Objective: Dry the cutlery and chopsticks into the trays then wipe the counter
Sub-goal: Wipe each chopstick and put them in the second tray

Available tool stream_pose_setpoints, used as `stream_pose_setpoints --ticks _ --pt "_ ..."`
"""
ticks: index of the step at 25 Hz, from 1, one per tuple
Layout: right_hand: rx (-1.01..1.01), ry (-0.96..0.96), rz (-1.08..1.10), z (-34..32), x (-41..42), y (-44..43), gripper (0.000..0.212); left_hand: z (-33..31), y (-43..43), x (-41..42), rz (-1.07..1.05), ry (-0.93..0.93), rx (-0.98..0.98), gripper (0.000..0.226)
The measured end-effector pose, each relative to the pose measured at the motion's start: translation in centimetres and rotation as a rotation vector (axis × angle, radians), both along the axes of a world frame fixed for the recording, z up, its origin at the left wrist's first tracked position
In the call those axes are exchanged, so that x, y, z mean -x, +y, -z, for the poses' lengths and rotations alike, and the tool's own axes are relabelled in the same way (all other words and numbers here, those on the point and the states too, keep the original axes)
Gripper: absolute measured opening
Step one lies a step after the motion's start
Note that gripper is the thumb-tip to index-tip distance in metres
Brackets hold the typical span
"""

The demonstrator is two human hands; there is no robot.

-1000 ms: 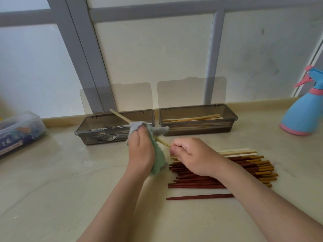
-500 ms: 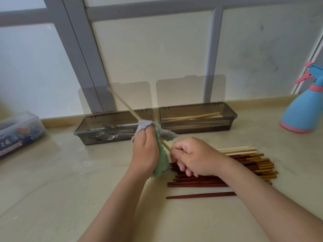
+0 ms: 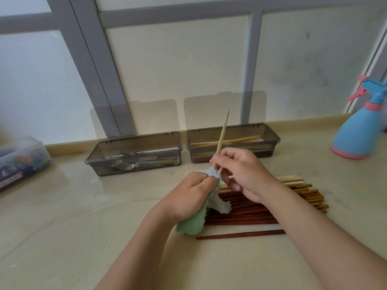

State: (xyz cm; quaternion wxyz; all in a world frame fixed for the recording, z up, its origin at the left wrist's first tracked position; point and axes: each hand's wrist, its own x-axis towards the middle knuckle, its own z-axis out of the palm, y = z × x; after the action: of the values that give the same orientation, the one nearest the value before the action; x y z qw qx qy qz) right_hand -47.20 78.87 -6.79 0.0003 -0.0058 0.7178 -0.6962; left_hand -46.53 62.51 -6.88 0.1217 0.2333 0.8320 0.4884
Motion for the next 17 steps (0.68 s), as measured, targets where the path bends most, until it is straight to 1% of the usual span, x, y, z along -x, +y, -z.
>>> stream_pose_setpoints --ticks 2,4,7,8,9,10,11,13,14,15,16,17 --pt "0.04 -0.085 0.104 0.1 0.5 0.0 0.021 0.3 -0.1 0.3 0.006 -0.02 0.021 0.037" --pt "0.134 -0.177 0.229 0.1 1.2 0.4 0.019 0.5 -0.1 0.4 0.002 -0.03 0.014 0.036" --pt "0.275 -0.216 0.279 -0.3 1.9 0.9 0.018 0.4 -0.3 0.4 -0.022 -0.042 -0.03 0.034" --pt "0.264 -0.201 0.303 -0.4 2.1 1.2 0.018 0.2 -0.4 0.3 -0.05 -0.05 -0.074 0.033" --pt "0.208 -0.176 0.329 -0.6 2.3 1.4 0.019 0.0 -0.4 0.3 -0.092 -0.045 -0.137 0.033" --pt "0.094 -0.133 0.345 -0.6 2.4 1.7 0.021 -0.2 -0.4 0.2 -0.15 -0.028 -0.202 0.035" --pt "-0.092 -0.065 0.35 -0.6 2.5 2.0 0.023 -0.3 -0.5 0.4 -0.213 -0.002 -0.264 0.037" --pt "-0.615 0.112 0.365 -0.8 3.2 2.8 0.027 0.0 -0.6 1.0 -0.353 0.061 -0.343 0.041" --pt "-0.878 0.169 0.392 -0.8 3.7 3.3 0.027 0.4 -0.7 1.4 -0.418 0.092 -0.361 0.041" --pt "-1.089 0.188 0.433 -1.0 4.2 3.9 0.026 0.6 -0.8 1.6 -0.468 0.12 -0.37 0.041" --pt "-1.226 0.186 0.458 -1.3 4.8 4.4 0.026 0.9 -0.9 2.0 -0.502 0.139 -0.37 0.042" --pt "-1.313 0.171 0.459 -1.6 5.4 4.8 0.029 0.9 -1.0 2.1 -0.514 0.147 -0.376 0.041"
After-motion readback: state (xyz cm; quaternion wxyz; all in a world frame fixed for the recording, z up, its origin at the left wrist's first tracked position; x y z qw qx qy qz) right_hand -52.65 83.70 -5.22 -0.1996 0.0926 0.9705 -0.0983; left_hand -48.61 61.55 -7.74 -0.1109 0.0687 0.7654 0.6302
